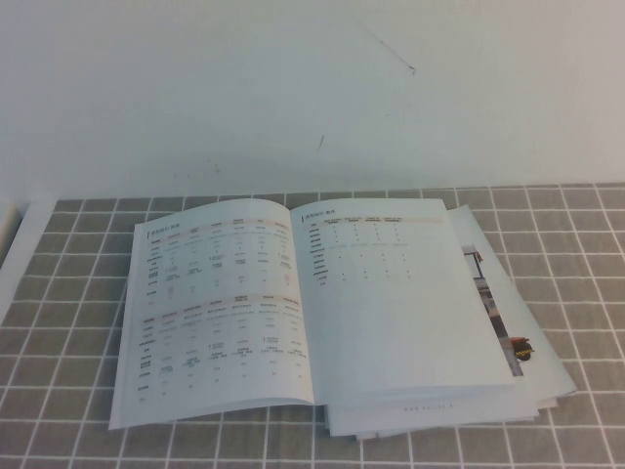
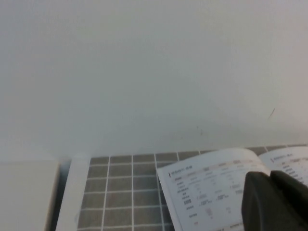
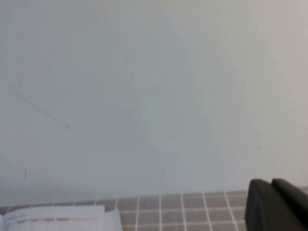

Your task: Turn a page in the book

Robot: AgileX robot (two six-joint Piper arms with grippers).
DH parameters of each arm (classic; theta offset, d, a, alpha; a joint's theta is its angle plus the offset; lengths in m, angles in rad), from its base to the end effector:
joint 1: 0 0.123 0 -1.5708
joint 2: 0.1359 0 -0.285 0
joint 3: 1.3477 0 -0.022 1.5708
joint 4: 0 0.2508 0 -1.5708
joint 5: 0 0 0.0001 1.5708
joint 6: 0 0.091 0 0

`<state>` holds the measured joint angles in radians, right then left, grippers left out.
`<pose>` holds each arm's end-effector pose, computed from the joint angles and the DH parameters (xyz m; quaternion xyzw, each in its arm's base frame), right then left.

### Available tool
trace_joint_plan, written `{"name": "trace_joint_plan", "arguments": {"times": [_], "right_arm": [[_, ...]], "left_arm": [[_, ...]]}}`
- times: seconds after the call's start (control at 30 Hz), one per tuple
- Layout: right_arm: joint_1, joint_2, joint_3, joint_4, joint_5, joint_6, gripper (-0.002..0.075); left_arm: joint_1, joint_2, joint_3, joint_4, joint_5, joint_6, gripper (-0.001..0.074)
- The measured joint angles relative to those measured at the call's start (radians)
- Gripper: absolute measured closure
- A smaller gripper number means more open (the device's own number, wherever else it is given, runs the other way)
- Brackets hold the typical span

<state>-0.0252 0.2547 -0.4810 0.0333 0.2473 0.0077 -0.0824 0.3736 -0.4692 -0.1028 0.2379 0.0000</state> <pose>0.0591 -0.0007 0.3357 0.0193 0.6830 0.0082 0.7301 0.0842 -0.0092 0.3242 0.0020 0.7259 -0.0714 0.6841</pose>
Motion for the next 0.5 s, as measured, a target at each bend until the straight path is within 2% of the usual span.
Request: {"name": "trace_joint_plan", "arguments": {"times": [0.13,0.27,0.33,0.5], "right_arm": [[0.000,0.143,-0.065,0.077,0.078,-0.008,0.0729],[0.000,0.281,-0.120,0.187,0.169,-0.116,0.0729],[0.000,0.344,-0.139,0.266,0.175,-0.208,0.0729],[0.000,0.503,-0.197,0.471,0.183,-0.476,0.0729]], "left_arm": [[0.000,0.119,-0.003,-0.020,-0.007,0.009,0.0738],[0.000,0.252,-0.058,-0.187,0.040,0.018,0.0738],[0.000,0.325,-0.113,-0.279,0.096,0.075,0.0738],[0.000,0.511,-0.259,-0.517,0.245,0.354,0.0738]]}}
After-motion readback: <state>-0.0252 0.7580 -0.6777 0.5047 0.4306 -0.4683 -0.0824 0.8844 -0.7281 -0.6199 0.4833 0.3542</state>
